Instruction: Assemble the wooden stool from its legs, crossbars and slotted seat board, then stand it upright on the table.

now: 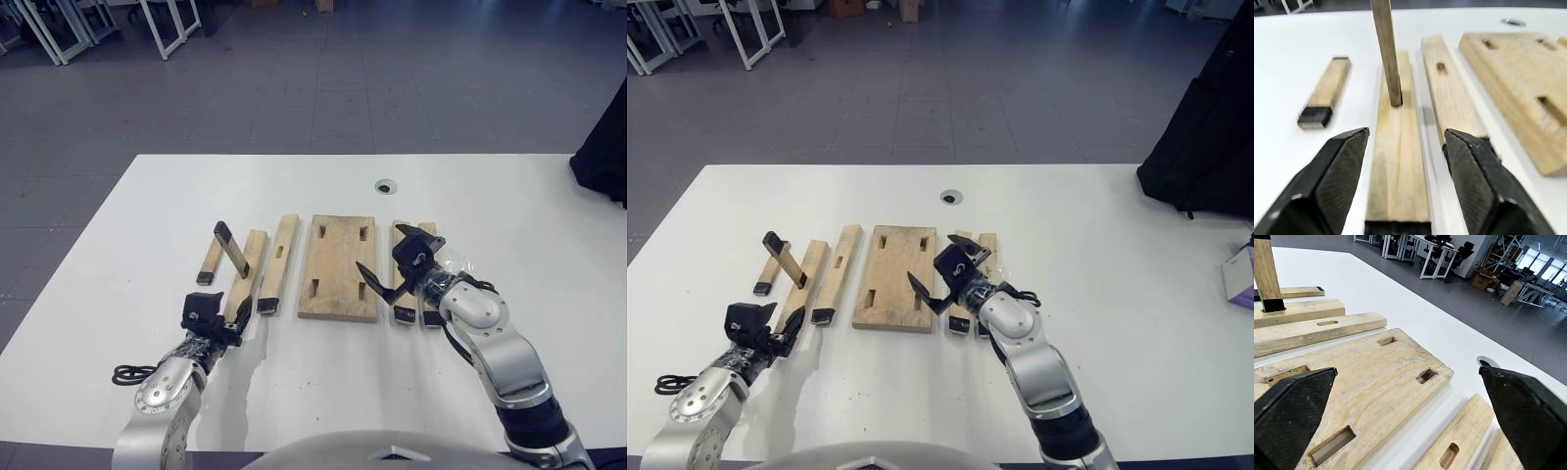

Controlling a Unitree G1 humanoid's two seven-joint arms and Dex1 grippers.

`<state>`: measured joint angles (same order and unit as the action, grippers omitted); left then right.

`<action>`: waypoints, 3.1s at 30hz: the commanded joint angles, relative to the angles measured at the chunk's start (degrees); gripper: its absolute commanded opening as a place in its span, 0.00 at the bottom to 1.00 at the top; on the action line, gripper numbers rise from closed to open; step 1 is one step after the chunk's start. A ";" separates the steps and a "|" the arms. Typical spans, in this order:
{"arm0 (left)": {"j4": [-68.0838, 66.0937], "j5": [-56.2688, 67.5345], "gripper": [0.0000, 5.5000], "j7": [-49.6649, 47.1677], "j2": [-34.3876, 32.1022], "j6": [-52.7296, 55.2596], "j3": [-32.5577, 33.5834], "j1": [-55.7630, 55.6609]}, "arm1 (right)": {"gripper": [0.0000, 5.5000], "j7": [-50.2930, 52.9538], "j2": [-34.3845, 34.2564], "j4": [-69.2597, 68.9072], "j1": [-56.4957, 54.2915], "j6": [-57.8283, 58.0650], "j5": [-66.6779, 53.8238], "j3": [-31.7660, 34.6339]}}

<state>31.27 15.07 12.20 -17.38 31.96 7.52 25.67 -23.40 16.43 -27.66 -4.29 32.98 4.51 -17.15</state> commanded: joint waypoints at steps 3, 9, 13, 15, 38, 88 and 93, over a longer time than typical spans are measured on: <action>3.50 2.37 0.52 -1.33 -1.51 14.70 0.85 -5.00 | 0.98 1.30 0.02 0.06 -0.62 1.81 0.75 -0.15; 5.89 2.53 0.52 -2.69 -1.22 16.06 4.14 -9.07 | 0.98 1.94 -0.04 0.14 -0.77 1.85 0.57 -0.07; 4.93 2.06 0.64 -2.82 -1.80 18.17 3.66 -9.11 | 0.98 1.95 -0.10 0.34 -1.08 1.73 0.41 -0.08; 4.04 2.01 0.67 -2.38 -2.14 19.17 3.17 -8.62 | 0.98 1.87 -0.09 0.48 -1.26 1.64 0.31 -0.11; -8.34 2.26 0.56 0.79 -4.30 22.17 2.20 -13.55 | 0.98 1.67 -1.08 0.11 -2.90 2.60 -0.42 -0.64; -0.75 57.45 0.37 39.68 -11.44 15.96 3.90 -14.02 | 0.72 5.19 -8.59 3.74 -9.37 18.83 -87.94 20.72; -0.39 56.91 0.37 40.15 -11.49 14.62 3.95 -13.14 | 0.56 5.35 -5.17 3.79 -9.37 19.71 -91.96 21.49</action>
<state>29.76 72.34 51.36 -28.08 47.53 11.40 12.39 -18.03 9.65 -23.76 -12.91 51.97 -85.59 3.76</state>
